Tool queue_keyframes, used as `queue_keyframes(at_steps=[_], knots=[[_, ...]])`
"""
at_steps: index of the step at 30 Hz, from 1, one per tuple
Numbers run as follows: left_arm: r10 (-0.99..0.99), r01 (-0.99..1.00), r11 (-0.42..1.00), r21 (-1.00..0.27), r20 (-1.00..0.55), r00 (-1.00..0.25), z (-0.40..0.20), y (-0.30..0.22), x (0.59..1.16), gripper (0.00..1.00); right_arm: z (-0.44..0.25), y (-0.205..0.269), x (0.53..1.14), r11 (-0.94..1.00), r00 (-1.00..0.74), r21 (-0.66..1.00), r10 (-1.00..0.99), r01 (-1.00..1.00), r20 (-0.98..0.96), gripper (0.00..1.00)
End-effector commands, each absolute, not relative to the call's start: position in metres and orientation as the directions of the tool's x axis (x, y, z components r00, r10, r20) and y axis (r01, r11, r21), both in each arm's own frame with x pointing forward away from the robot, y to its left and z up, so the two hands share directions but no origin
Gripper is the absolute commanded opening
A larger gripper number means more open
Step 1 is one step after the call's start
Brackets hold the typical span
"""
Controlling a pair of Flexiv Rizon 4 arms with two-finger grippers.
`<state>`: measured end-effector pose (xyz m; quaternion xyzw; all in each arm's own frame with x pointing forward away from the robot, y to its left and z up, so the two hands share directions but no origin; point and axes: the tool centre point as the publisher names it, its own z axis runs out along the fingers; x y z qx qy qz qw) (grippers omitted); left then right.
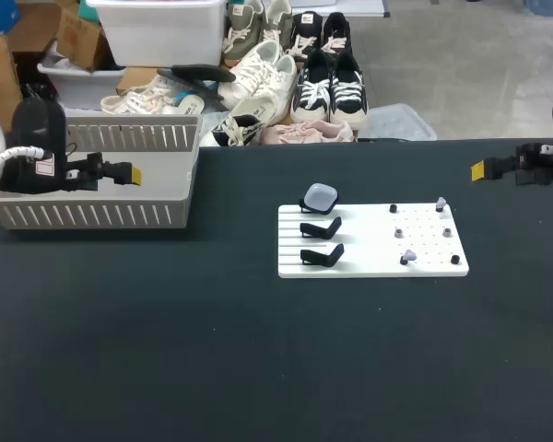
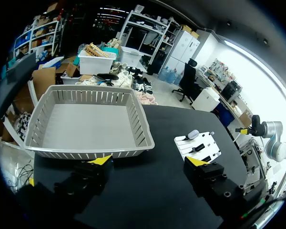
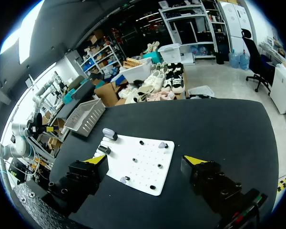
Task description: Pick up each earbud case from the left stands, insert the matching earbuds, close the lid, and place the case in the box.
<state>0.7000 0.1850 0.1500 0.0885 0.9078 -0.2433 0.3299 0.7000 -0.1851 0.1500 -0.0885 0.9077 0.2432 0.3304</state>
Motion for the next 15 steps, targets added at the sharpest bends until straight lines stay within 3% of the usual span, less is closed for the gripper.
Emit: queue_keyframes(at_steps=[1,10,15], knots=[[0.0,0.321,0.866,-0.383,-0.642,-0.767,0.15,0.185,0.7,1.0,0.15,-0.185,0.7,0.866,-0.766,0.383,0.0,-0.321,-0.643,1.0],[0.001,0.332,0.859,-0.391,-0.646,-0.763,0.154,0.186,0.702,1.0,0.15,-0.185,0.7,0.866,-0.766,0.383,0.0,-0.321,-0.643,1.0],[0.055,0.416,0.842,-0.344,-0.712,-0.7,0.171,0.181,0.712,1.0,0.15,-0.185,0.7,0.866,-0.766,0.383,0.0,-0.321,-0.643,1.0]])
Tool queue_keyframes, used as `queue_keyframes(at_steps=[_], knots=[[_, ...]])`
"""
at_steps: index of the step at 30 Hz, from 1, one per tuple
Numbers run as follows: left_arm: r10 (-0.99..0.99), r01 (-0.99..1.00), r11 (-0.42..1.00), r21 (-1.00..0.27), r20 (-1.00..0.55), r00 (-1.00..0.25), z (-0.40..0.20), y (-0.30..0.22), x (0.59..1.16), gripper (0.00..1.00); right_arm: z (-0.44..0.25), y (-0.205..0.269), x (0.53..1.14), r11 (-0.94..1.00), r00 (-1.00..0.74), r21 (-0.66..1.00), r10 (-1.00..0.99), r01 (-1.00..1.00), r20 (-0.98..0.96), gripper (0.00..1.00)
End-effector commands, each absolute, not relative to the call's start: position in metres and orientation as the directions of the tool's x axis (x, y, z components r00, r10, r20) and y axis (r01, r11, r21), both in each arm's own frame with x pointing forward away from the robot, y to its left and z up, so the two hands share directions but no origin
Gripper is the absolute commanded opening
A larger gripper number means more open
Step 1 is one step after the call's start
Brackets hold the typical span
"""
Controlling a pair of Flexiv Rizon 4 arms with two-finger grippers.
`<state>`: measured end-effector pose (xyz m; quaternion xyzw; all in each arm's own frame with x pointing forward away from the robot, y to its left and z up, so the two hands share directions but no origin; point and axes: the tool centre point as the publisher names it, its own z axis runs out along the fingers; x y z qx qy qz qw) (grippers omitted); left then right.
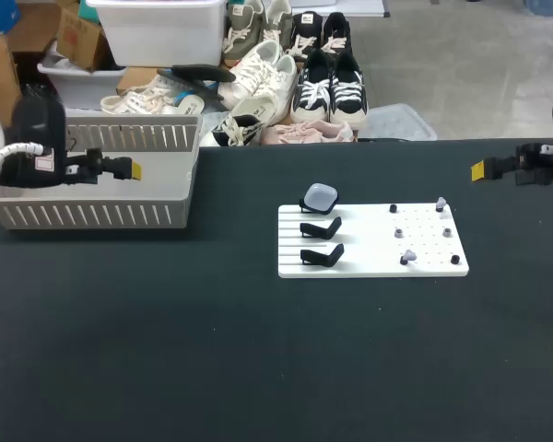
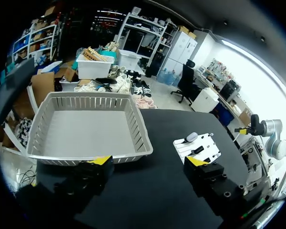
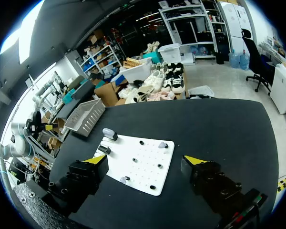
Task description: Pick up each earbud case from the left stands, insert the matching earbuds, close the lid, and place the case in the box.
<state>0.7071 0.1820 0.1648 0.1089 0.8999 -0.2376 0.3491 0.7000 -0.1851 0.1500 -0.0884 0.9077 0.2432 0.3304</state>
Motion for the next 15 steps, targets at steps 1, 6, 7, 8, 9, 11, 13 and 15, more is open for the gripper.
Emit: queue_keyframes(at_steps=[1,6,7,8,9,11,13,15], knots=[[0.072,0.441,0.833,-0.334,-0.725,-0.685,0.176,0.178,0.715,1.0,0.15,-0.185,0.7,0.866,-0.766,0.383,0.0,-0.321,-0.643,1.0],[0.168,0.577,0.765,-0.286,-0.776,-0.608,0.194,0.157,0.721,1.0,0.15,-0.185,0.7,0.866,-0.766,0.383,0.0,-0.321,-0.643,1.0],[0.181,0.597,0.749,-0.287,-0.779,-0.601,0.197,0.153,0.722,1.0,0.15,-0.185,0.7,0.866,-0.766,0.383,0.0,-0.321,-0.643,1.0],[0.194,0.614,0.737,-0.281,-0.783,-0.591,0.2,0.148,0.722,1.0,0.15,-0.185,0.7,0.866,-0.766,0.383,0.0,-0.321,-0.643,1.0],[0.211,0.633,0.726,-0.269,-0.789,-0.577,0.202,0.143,0.723,1.0,0.15,-0.185,0.7,0.866,-0.766,0.383,0.0,-0.321,-0.643,1.0],[0.244,0.676,0.694,-0.249,-0.802,-0.546,0.207,0.134,0.724,1.0,0.15,-0.185,0.7,0.866,-0.766,0.383,0.0,-0.321,-0.643,1.0],[0.272,0.718,0.658,-0.227,-0.817,-0.508,0.211,0.125,0.724,1.0,0.15,-0.185,0.7,0.866,-0.766,0.383,0.0,-0.321,-0.643,1.0],[0.304,0.756,0.624,-0.199,-0.829,-0.469,0.209,0.118,0.726,1.0,0.15,-0.185,0.7,0.866,-0.766,0.383,0.0,-0.321,-0.643,1.0]])
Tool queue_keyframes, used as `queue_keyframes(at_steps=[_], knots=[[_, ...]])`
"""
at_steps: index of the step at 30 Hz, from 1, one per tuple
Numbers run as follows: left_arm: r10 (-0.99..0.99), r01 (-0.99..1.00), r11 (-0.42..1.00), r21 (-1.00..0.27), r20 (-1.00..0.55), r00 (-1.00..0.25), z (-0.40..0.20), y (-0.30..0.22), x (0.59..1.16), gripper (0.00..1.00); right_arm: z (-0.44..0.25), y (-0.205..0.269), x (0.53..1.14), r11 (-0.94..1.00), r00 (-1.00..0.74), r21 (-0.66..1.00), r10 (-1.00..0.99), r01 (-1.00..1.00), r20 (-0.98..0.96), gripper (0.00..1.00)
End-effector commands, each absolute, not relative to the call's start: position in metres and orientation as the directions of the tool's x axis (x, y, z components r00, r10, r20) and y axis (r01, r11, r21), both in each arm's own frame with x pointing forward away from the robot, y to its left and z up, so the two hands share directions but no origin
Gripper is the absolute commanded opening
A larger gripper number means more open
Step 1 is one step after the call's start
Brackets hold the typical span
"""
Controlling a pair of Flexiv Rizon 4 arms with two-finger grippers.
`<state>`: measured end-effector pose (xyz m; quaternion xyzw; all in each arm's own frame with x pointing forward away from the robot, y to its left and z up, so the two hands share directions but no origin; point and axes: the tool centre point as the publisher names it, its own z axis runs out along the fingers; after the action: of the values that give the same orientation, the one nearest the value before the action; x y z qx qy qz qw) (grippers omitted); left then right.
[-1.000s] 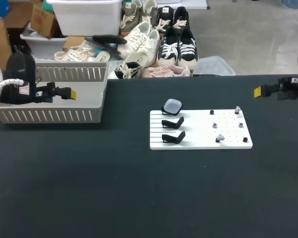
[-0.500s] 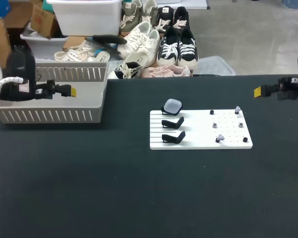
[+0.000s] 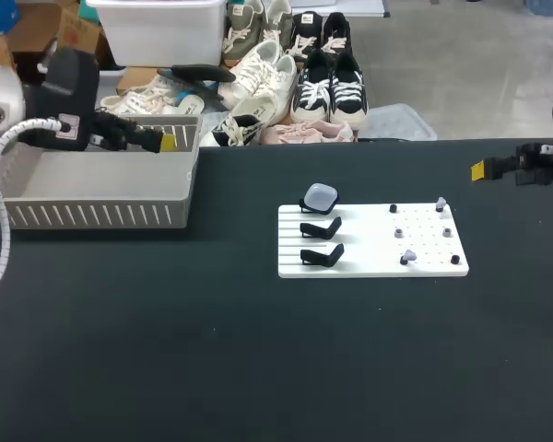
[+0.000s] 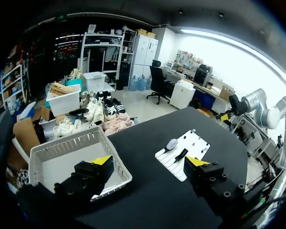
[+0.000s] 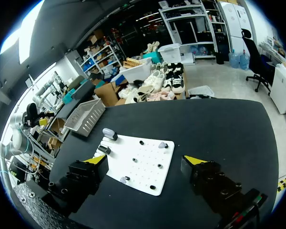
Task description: Pick up each earbud case from the left stands, insert the matching earbuds, close the lid, and place the case in the box.
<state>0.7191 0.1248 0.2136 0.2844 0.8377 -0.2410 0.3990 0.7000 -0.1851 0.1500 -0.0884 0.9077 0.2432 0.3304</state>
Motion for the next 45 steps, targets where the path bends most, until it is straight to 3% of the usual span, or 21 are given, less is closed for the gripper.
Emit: queue_keyframes(at_steps=[1,16,29,45], knots=[[0.315,0.774,0.606,-0.183,-0.838,-0.445,0.208,0.114,0.728,1.0,0.15,-0.185,0.7,0.866,-0.766,0.383,0.0,-0.321,-0.643,1.0],[0.498,0.933,0.36,0.007,-0.847,-0.186,0.183,0.071,0.744,1.0,0.15,-0.185,0.7,0.866,-0.766,0.383,0.0,-0.321,-0.643,1.0],[0.558,0.995,0.102,0.004,-0.828,-0.054,0.153,0.041,0.747,1.0,0.15,-0.185,0.7,0.866,-0.766,0.383,0.0,-0.321,-0.643,1.0],[0.57,1.0,-0.012,-0.026,-0.822,-0.015,0.114,0.017,0.76,1.0,0.15,-0.185,0.7,0.866,-0.766,0.383,0.0,-0.321,-0.643,1.0]])
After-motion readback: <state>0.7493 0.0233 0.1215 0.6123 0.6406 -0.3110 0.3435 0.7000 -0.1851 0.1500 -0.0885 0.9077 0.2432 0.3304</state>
